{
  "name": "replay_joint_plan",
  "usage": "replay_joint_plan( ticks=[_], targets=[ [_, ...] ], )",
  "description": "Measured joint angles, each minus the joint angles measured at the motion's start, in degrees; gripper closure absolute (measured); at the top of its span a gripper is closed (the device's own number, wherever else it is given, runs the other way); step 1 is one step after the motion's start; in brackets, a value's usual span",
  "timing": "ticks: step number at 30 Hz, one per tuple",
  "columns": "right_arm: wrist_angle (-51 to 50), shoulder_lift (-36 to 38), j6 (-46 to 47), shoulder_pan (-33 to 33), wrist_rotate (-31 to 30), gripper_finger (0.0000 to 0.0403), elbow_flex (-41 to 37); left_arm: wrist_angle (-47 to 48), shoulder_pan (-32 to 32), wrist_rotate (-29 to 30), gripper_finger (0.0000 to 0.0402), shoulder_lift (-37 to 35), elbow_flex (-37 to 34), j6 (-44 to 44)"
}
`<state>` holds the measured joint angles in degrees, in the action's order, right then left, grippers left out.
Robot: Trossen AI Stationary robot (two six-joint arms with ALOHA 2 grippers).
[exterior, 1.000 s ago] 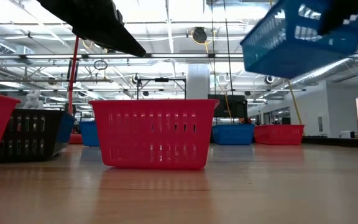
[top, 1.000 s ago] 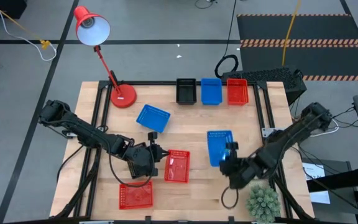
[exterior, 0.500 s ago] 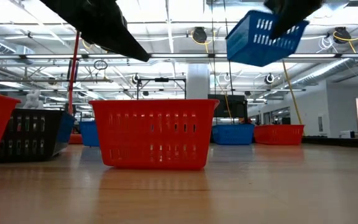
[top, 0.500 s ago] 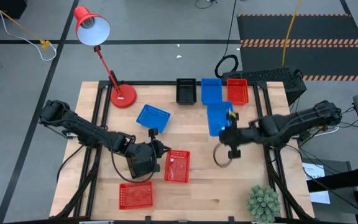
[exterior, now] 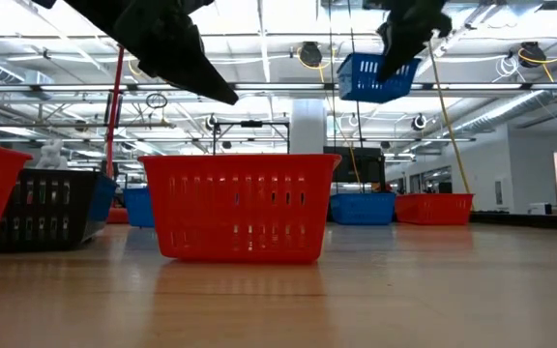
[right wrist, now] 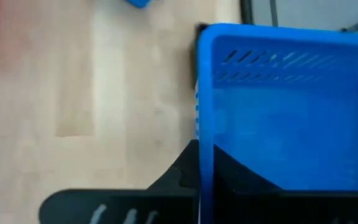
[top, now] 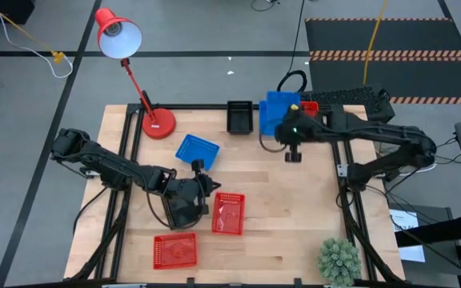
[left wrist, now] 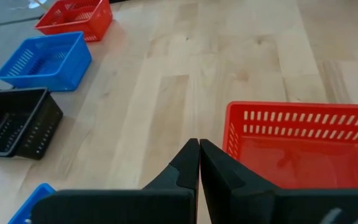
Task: Stack baskets by color
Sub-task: Stack the bottom blue basket on top of the top blue basket
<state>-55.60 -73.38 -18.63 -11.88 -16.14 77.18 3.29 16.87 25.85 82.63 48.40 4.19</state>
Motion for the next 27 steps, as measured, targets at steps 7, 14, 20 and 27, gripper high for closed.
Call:
replay_joint_plan(
  ticks=[7,14,20,27],
  targets=[
    [1.49,-4.14,-7.56,-7.98,4.12,0.0403,1.21,-0.01,-0.36,0.00,0.0385,0.00,0.00,0.04],
    [3.65,-8.69,-12.30,-13.05,8.93,0.0403,1.21,0.02,-0.36,0.00,0.0385,0.00,0.00,0.44],
    [6.42,-12.36,-14.89,-16.16,12.11,0.0403,1.21,0.14,-0.36,0.00,0.0385,0.00,0.00,0.55],
    [10.82,-14.23,-15.40,-18.98,14.74,0.0403,-0.64,0.48,-0.36,0.00,0.0385,0.00,0.00,0.57]
  ],
)
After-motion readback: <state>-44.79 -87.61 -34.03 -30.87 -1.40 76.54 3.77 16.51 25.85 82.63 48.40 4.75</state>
